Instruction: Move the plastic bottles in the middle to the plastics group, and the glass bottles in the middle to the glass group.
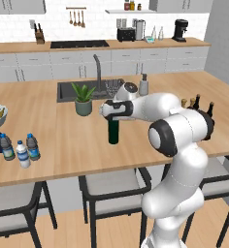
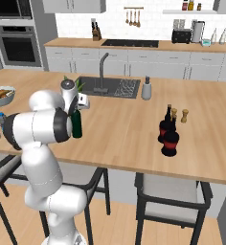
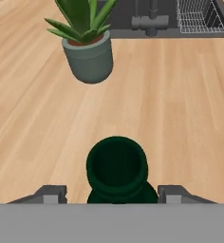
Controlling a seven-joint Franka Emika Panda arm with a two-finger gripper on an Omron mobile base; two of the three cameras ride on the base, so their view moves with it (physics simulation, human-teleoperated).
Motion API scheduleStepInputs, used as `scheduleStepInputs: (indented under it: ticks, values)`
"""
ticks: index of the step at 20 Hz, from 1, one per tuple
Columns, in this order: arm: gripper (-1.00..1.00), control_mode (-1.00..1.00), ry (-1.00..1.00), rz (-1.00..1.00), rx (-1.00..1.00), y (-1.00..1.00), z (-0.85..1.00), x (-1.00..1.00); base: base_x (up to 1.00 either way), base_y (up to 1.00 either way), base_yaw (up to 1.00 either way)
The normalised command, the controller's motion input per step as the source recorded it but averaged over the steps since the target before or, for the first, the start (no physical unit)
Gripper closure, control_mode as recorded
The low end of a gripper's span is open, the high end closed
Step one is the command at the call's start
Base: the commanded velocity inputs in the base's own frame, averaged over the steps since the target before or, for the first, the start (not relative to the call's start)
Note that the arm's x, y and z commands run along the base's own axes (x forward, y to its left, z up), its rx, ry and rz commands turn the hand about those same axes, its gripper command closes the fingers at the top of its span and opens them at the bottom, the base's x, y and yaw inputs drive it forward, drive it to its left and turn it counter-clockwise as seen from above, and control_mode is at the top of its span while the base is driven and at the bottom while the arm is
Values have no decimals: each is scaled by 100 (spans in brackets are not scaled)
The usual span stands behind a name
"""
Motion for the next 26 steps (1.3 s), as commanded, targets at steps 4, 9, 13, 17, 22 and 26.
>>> scheduleStepInputs:
  ticks: [4, 9, 13, 17, 22, 26]
  values:
    - [100, -100, -17, 3, 0, -1, -2, 0, 0, 0, 0]
    - [100, -100, -17, 5, 0, -7, -5, 0, 0, 0, 0]
    - [100, -100, -20, 5, 0, -15, 3, -7, 0, 0, 0]
    - [100, -100, -8, 0, -8, -51, 48, -38, 0, 0, 0]
    - [100, -100, 0, -7, -16, -74, 54, -42, 0, 0, 0]
    - [100, -100, 9, -14, -18, -81, 51, -36, 0, 0, 0]
